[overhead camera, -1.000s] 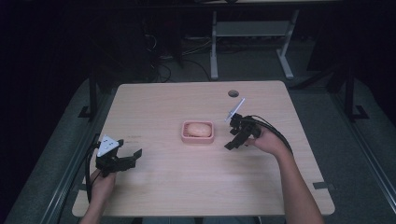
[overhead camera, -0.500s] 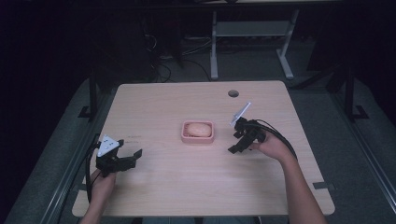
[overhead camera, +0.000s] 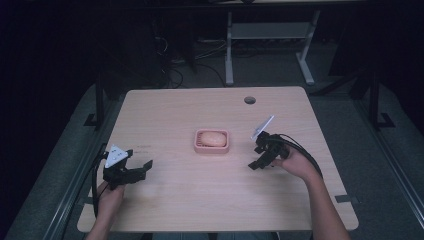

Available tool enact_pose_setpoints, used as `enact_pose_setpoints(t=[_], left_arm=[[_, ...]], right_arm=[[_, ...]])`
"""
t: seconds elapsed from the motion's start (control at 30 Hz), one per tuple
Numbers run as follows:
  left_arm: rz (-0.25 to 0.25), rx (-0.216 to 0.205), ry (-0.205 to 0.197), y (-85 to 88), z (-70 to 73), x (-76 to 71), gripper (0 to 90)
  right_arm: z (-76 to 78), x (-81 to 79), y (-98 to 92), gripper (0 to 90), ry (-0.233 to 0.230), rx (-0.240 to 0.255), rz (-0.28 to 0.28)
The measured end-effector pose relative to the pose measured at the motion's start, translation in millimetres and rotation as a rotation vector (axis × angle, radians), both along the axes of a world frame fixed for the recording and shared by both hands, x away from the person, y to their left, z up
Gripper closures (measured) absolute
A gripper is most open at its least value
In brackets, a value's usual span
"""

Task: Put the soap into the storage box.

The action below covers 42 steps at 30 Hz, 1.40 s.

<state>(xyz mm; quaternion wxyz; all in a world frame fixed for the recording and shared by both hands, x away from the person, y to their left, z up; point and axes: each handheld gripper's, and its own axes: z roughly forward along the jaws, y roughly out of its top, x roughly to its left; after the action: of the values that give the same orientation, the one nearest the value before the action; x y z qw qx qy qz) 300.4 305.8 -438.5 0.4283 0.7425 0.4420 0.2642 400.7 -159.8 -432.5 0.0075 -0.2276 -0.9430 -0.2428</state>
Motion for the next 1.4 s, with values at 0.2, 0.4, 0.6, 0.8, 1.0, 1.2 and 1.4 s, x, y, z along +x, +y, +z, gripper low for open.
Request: enact_pose_setpoints(t=[0.2, 0.4, 0.6, 0.8, 1.0, 1.2, 1.4], left_arm=[[0.000, 0.000, 0.000, 0.0, 0.0, -0.1, 14.2], [0.000, -0.001, 0.002, -0.6, 0.0, -0.2, 14.2], [-0.005, 0.006, 0.002, -0.9, -0.4, 0.0, 14.2], [-0.004, 0.001, -0.002, -1.7, -0.7, 0.2, 14.2], [-0.008, 0.005, -0.001, -2.2, -1.0, 0.1, 14.2], [-0.009, 0.008, 0.001, -2.6, -1.1, 0.2, 14.2], [-0.011, 0.005, 0.002, -3.6, -1.4, 0.0, 14.2]], right_arm=[[2.5, -4.6, -3.7, 23.9, -0.017, 0.008, -0.011], [-1.3, -11.6, -9.0, 24.2, -0.026, 0.001, -0.030], [-4.7, -18.8, -15.5, 24.3, -0.018, 0.011, -0.052], [-3.9, -26.6, -21.3, 24.2, -0.031, 0.016, -0.068], [-5.0, -34.8, -28.2, 24.2, -0.032, 0.018, -0.101], [-7.7, -42.4, -34.3, 24.2, -0.022, 0.028, -0.127], [-12.3, -52.2, -42.9, 24.2, -0.032, 0.041, -0.145]])
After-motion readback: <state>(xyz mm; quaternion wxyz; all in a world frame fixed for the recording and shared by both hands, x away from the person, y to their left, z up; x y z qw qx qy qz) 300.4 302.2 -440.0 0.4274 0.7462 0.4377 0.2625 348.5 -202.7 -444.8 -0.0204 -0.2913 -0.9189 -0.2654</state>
